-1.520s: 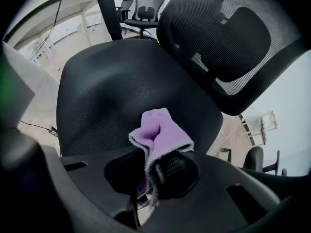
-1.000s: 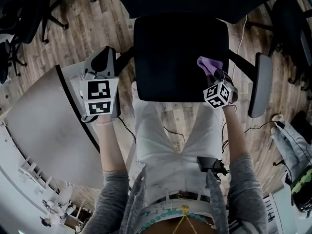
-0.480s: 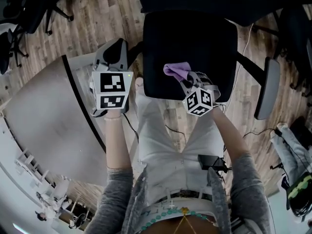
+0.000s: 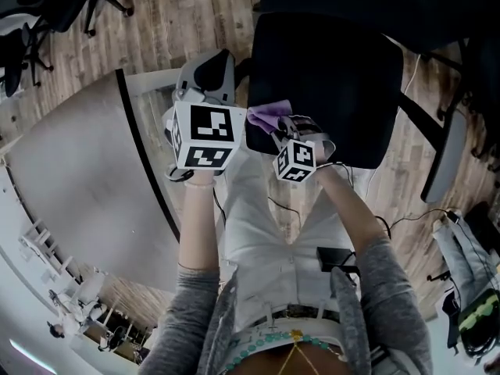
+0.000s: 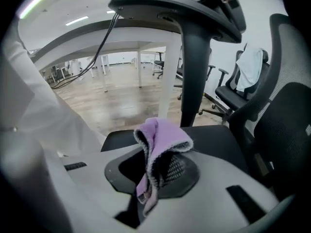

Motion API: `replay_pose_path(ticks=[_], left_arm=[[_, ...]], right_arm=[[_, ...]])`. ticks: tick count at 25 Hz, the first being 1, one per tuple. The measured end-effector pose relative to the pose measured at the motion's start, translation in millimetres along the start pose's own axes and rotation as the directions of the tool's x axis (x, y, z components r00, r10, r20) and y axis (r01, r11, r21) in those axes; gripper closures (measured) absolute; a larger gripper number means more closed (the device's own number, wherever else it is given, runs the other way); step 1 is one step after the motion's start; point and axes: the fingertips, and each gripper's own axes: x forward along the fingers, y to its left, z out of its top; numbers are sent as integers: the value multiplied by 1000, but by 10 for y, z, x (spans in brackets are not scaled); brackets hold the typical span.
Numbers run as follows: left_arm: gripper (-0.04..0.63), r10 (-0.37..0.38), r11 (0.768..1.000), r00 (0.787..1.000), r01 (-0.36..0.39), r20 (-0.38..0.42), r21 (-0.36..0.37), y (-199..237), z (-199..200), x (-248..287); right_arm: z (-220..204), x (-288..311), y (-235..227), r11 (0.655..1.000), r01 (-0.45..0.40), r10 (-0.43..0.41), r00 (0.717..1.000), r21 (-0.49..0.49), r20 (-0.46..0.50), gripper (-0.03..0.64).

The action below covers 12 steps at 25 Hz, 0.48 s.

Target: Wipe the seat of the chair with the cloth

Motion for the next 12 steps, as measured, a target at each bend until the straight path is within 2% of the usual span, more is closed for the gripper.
replay_pose_path(ticks=[7, 12], left_arm=[[598, 0, 1000, 1000, 0, 1, 1, 5, -14, -15], [598, -3, 1000, 1000, 3, 2, 2, 25, -27, -4]], right_arm=[[-96, 362, 124, 999, -48, 45, 994, -22, -101, 569], [-123, 468, 138, 999, -29, 24, 992, -36, -127, 569]])
